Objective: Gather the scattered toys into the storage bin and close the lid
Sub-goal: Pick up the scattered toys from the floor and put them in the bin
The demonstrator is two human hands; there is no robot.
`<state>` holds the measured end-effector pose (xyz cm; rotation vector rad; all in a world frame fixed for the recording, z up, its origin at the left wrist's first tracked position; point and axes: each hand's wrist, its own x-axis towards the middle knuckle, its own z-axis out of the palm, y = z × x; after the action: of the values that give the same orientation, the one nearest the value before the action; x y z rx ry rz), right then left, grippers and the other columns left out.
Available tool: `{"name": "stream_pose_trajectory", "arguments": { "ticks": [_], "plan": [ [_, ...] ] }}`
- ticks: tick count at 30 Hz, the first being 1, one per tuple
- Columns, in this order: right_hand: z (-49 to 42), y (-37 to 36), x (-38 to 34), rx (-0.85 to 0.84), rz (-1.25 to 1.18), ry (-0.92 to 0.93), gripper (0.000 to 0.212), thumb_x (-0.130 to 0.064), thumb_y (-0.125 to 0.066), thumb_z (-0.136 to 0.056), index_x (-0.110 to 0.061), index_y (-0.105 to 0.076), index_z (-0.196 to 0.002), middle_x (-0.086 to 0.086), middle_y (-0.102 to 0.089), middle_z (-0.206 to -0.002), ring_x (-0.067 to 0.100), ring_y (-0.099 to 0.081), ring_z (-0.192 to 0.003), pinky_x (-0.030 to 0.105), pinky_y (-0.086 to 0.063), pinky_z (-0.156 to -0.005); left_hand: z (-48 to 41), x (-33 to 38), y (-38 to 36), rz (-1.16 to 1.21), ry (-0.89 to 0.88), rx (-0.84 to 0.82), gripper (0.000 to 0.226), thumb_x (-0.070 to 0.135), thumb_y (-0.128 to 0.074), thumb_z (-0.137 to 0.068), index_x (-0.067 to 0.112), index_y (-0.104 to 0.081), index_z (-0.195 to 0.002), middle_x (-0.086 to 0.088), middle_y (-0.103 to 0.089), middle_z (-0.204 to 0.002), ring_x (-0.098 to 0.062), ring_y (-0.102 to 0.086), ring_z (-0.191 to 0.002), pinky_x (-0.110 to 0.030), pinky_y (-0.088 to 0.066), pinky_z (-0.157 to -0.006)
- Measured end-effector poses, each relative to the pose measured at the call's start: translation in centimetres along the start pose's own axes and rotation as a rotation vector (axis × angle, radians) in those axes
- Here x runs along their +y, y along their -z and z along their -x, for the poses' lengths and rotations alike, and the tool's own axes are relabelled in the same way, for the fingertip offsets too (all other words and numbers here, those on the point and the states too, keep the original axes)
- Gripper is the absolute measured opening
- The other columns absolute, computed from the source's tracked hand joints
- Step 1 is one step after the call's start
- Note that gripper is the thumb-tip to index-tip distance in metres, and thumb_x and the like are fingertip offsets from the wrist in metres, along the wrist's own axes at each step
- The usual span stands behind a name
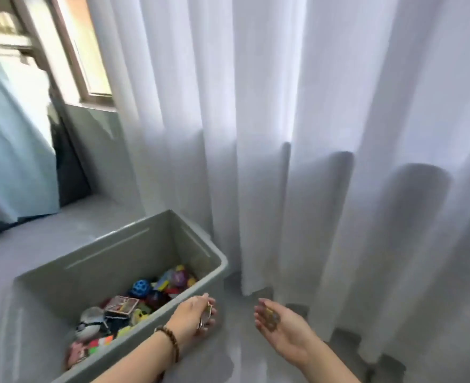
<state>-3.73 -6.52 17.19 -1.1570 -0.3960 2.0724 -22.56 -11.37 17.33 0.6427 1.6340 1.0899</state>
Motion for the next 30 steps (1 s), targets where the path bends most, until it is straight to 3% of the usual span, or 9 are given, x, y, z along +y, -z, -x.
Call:
{"name": "stream_pose_trajectory", "arguments": {
  "ticks": [3, 6, 9, 11, 14, 19, 21, 25, 30],
  "plan": [
    [-2.4, -10.1, 2.4, -0.114, 0.004, -0.099, 0.016, -0.005, -0.045, -0.095, 0.002, -0.057, -0.089, 0.015, -0.062, -0.066, 0.022, -0.062, -0.057, 0.024, -0.054, -0.047, -1.1, 1.7, 6.9, 0.113, 0.034, 0.083, 0.017, 0.008, -0.041, -0.096, 0.002, -0.054, -0.087, -0.011, -0.056, -0.080, -0.019, -0.054, -0.063, -0.017, -0.044, -0.040],
    [-4.9, -16.5, 4.4, -0.135, 0.016, -0.108, 0.029, -0.015, -0.043, -0.099, 0.003, -0.050, -0.120, 0.019, -0.058, -0.096, 0.026, -0.059, -0.084, 0.027, -0.055, -0.068, -2.8, 2.3, 11.4, 0.217, 0.014, 0.119, 0.027, 0.015, -0.045, -0.098, -0.002, -0.051, -0.117, -0.017, -0.058, -0.103, -0.026, -0.058, -0.097, -0.029, -0.050, -0.078],
    [-6.9, -18.5, 5.8, -0.145, 0.103, -0.077, 0.044, -0.017, -0.041, -0.100, 0.001, -0.035, -0.140, 0.020, -0.041, -0.142, 0.032, -0.043, -0.129, 0.037, -0.037, -0.109, -4.3, 1.8, 14.3, 0.227, -0.039, 0.121, 0.050, 0.030, -0.040, -0.099, 0.007, -0.032, -0.142, -0.007, -0.038, -0.146, -0.023, -0.036, -0.135, -0.037, -0.031, -0.112],
    [-7.4, -18.2, 6.3, -0.106, 0.390, 0.056, 0.033, -0.017, -0.042, -0.099, -0.009, -0.049, -0.131, 0.015, -0.047, -0.139, 0.029, -0.047, -0.126, 0.034, -0.042, -0.104, -5.3, 0.9, 15.0, 0.079, -0.086, 0.142, 0.056, 0.038, -0.032, -0.100, 0.015, -0.019, -0.149, 0.002, -0.022, -0.154, -0.017, -0.022, -0.142, -0.037, -0.019, -0.117],
    [-8.3, -16.2, 6.2, -0.043, 1.003, 0.431, 0.022, -0.025, -0.046, -0.097, -0.019, -0.064, -0.108, -0.002, -0.064, -0.112, 0.017, -0.055, -0.115, 0.016, -0.045, -0.085, -6.1, -0.9, 14.1, -0.126, -0.094, 0.118, 0.049, 0.037, -0.025, -0.101, 0.013, -0.033, -0.143, -0.001, -0.035, -0.148, -0.017, -0.031, -0.138, -0.031, -0.021, -0.114],
    [-9.8, -12.4, 5.0, -0.138, 1.958, 0.640, 0.059, -0.073, -0.038, -0.081, -0.031, -0.056, -0.118, -0.014, -0.050, -0.128, 0.005, -0.025, -0.137, 0.040, 0.006, -0.117, -5.4, -3.6, 12.4, -0.573, -0.187, 0.139, 0.060, 0.067, -0.018, -0.088, 0.032, -0.067, -0.089, 0.009, -0.068, -0.087, -0.010, -0.062, -0.084, -0.029, -0.047, -0.076],
    [-9.7, -11.7, 4.5, -0.201, 2.041, 0.712, 0.078, -0.085, -0.032, -0.065, -0.032, -0.053, -0.118, -0.013, -0.049, -0.121, 0.006, -0.034, -0.128, 0.041, 0.002, -0.118, -4.6, -3.7, 12.1, -0.732, -0.281, 0.230, 0.062, 0.072, -0.019, -0.083, 0.028, -0.062, -0.077, 0.006, -0.062, -0.069, -0.011, -0.058, -0.067, -0.029, -0.041, -0.060],
    [-9.1, -9.9, 4.7, -0.191, 2.020, 0.801, 0.056, -0.077, -0.050, -0.066, -0.031, -0.055, -0.098, -0.014, -0.050, -0.096, 0.007, -0.045, -0.103, 0.035, -0.011, -0.117, -3.0, -4.3, 11.5, -0.916, -0.385, 0.330, 0.042, 0.068, -0.032, -0.086, 0.038, -0.059, -0.074, 0.008, -0.059, -0.065, -0.008, -0.058, -0.066, -0.024, -0.040, -0.053],
    [-6.1, -5.3, 5.3, -0.175, 1.898, 0.783, 0.080, -0.098, -0.025, -0.047, -0.030, -0.053, -0.079, -0.015, -0.050, -0.085, 0.007, -0.044, -0.090, 0.023, -0.028, -0.100, -2.3, -5.4, 12.4, -0.826, -0.420, 0.288, 0.029, 0.067, -0.044, -0.081, 0.043, -0.059, -0.075, 0.016, -0.064, -0.078, 0.002, -0.057, -0.073, -0.016, -0.044, -0.058]
  ]
}}
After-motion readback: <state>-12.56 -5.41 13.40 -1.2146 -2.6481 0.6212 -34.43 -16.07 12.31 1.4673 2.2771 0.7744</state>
